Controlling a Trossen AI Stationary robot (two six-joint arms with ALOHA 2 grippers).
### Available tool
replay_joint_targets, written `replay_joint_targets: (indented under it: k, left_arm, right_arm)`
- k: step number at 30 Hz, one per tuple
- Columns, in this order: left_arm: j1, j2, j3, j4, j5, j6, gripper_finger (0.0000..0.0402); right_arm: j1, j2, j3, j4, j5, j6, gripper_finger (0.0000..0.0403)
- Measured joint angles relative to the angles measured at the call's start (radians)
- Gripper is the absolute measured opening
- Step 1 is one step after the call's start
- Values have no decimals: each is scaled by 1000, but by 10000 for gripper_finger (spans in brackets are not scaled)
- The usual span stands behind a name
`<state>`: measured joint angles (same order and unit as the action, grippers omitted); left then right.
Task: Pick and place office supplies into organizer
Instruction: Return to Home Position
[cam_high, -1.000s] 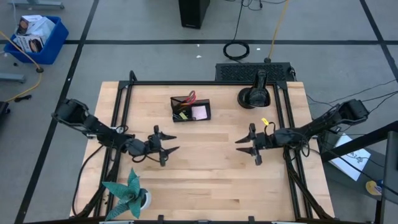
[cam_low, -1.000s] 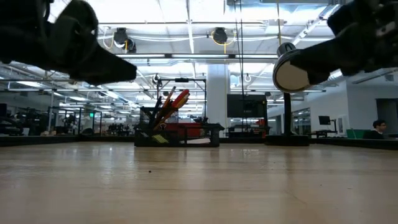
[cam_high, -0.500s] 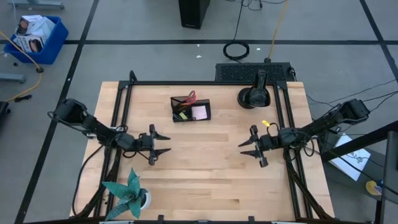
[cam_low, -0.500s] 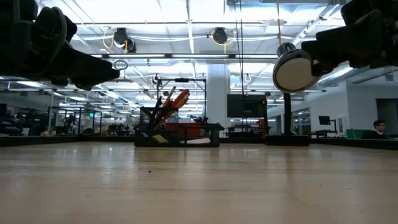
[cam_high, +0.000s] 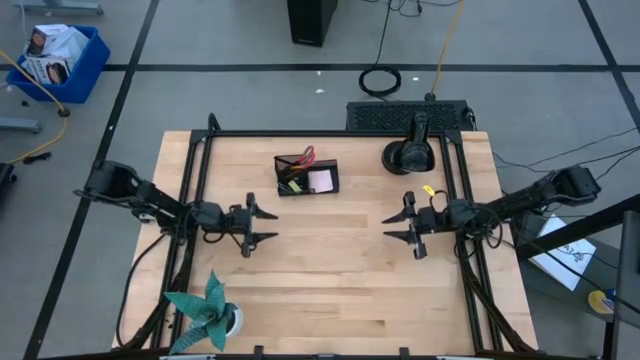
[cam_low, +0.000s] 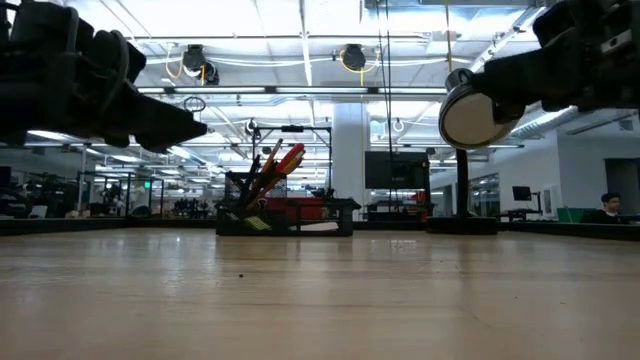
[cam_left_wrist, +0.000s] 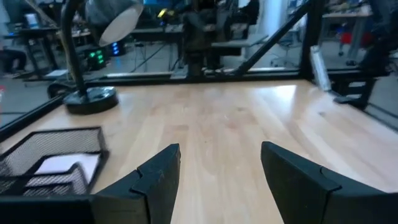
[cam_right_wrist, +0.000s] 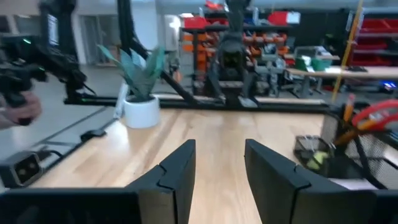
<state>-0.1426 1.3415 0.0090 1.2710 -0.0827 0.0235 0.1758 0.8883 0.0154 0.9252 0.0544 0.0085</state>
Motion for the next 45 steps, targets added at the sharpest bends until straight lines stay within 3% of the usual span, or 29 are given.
replay_joint_targets:
  k: [7,22,45]
  left_arm:
    - [0,-68,0,-74,-44,-6,230]
    - [0,-553,0,-550,-72,3,230]
    - [-24,-1031,1,-1002,-76,-18,230]
  right_arm:
    - [-36,-117,0,-101,-31,-6,130]
    - [-51,-404,0,-405,-33,1,130]
    - [-50,-803,-1,-754,-32,31,130]
